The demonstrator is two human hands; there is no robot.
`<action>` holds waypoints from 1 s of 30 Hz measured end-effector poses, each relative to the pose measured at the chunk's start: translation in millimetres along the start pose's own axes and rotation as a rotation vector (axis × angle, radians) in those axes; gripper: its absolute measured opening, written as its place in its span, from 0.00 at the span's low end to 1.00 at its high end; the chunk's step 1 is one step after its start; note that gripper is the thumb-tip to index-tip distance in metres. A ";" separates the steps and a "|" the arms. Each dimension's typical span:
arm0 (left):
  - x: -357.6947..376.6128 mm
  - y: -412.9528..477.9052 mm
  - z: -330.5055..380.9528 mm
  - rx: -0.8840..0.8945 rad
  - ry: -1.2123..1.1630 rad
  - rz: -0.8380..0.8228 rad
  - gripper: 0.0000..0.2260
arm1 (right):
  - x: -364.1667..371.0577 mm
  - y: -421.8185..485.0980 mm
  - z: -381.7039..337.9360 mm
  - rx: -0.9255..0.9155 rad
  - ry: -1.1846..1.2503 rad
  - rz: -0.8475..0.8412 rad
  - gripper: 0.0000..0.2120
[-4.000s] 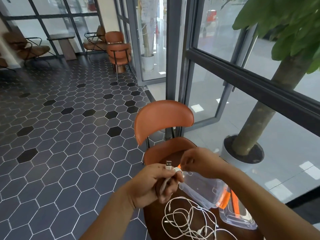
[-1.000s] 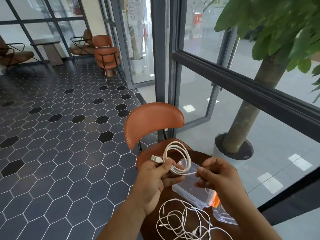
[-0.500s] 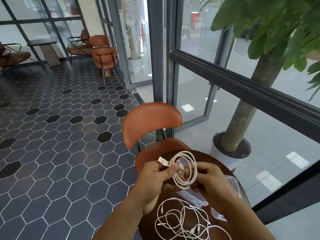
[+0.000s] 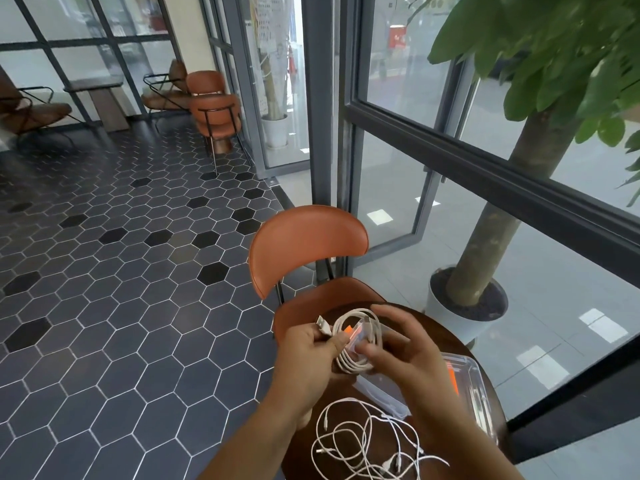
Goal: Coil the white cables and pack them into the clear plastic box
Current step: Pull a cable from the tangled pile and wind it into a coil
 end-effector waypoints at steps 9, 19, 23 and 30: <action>4.1 2.1 -5.0 0.054 0.066 0.053 0.06 | 6.3 4.7 0.9 -0.187 -0.544 0.420 0.17; 12.5 1.6 1.1 0.093 -0.078 0.097 0.07 | -17.1 0.5 0.0 0.067 0.375 0.540 0.06; 17.2 -2.2 -2.7 0.151 -0.004 -0.028 0.08 | -24.1 19.5 15.0 0.278 0.316 0.357 0.07; 5.8 6.6 -4.4 0.048 0.032 -0.105 0.06 | -12.7 21.8 14.0 0.317 0.271 0.081 0.11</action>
Point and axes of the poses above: each hand's wrist, its own y-axis towards the middle knuckle, its own x-axis out of the palm, z = x × y, the point moved 4 cm from there along y, towards the middle knuckle, and after that the axes turned 8 degrees about x, right-handed, at the moved point
